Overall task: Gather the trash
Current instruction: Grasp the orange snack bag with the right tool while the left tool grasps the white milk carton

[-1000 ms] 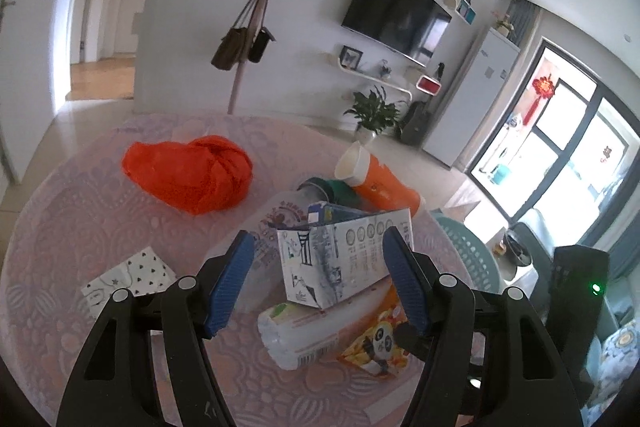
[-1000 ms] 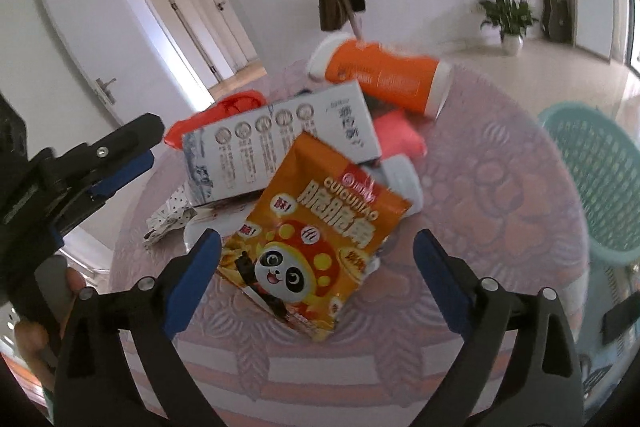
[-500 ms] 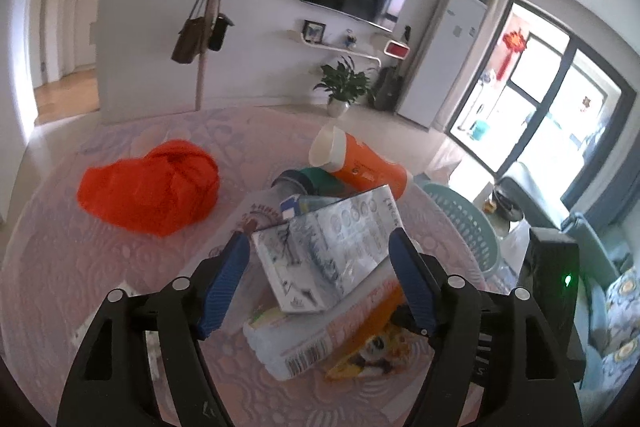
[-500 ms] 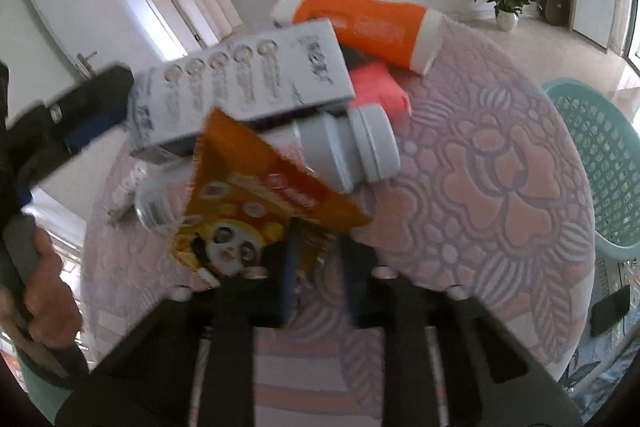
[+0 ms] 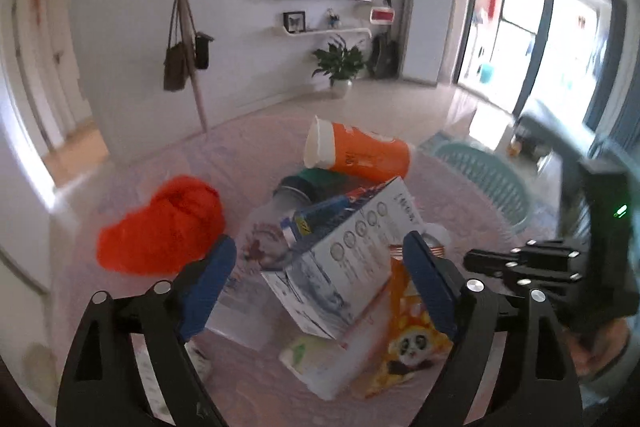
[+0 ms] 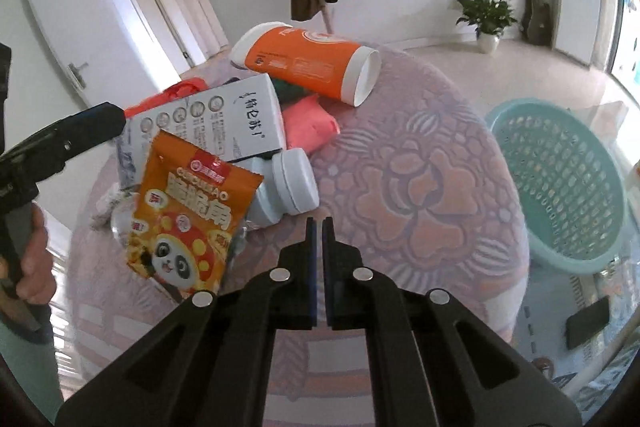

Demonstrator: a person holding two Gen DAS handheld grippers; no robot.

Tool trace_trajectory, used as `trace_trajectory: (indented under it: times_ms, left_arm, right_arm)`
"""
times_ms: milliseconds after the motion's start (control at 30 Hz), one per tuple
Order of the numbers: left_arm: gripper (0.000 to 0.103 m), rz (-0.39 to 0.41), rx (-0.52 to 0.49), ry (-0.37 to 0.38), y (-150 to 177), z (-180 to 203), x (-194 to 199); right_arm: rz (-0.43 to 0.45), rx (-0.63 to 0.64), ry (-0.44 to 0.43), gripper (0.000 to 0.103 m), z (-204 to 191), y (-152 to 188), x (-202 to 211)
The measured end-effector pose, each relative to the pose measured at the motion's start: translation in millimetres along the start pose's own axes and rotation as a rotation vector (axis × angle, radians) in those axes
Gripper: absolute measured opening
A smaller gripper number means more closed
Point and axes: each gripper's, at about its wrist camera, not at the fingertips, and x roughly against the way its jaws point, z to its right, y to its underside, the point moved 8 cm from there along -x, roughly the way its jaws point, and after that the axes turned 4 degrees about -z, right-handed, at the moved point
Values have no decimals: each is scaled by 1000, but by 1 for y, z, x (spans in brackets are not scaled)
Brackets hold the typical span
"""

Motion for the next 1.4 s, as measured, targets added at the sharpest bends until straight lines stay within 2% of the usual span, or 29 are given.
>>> trace_trajectory:
  times_ms: [67,133,167,267,300,367,533,633,733,833,967,1000,1033,1133,1300,1400]
  left_arm:
    - [83,-14,-30,1,-3,3,-2]
    - [81,-28,-17,24,-2,3,-5]
    - [78,-31,-7,29,0,3,-5]
    - [77,0,57,67,6,-4,7]
    - [77,14,85,88,7,-7,12]
    - [77,52,147,123,11,-17,25]
    - [78,105,268,144,28,-45,45]
    - [78,118,321,137,43,-59,50]
    - [78,117,332,110,55,-66,53]
    - [78,129,346,118,63,-70,57]
    - [78,134,367,132,68,-72,58]
    - [78,133,367,136,69,-71,57]
    - [78,132,360,139,69,-69,56]
    - [78,123,340,135,70,-64,52]
    - [78,103,313,154,63,-53,38]
    - [78,80,258,169,53,-38,27]
  right_arm:
    - [-25,-1,-47,17,0,-1,-6]
    - [-26,-7,-61,70,-4,-2,-9]
    - [-15,-12,-65,76,-7,-3,-8]
    - [-22,-17,-116,79,-24,-5,-8]
    - [-28,-29,-123,84,-28,-5,-9]
    - [-36,-41,-161,86,-41,-6,-9]
    - [-46,38,-181,91,-79,9,-7]
    - [-28,113,-131,92,-100,18,-10]
    - [-25,154,-113,92,-117,26,-12]
    - [-35,186,-87,92,-131,29,-23]
    - [-48,219,9,91,-132,31,-39]
    - [-52,220,17,83,-129,32,-40]
    - [-64,220,24,66,-125,34,-42]
    - [-82,218,19,47,-117,36,-43]
    - [-48,201,33,38,-94,33,-30]
    - [-13,179,47,36,-75,28,-16]
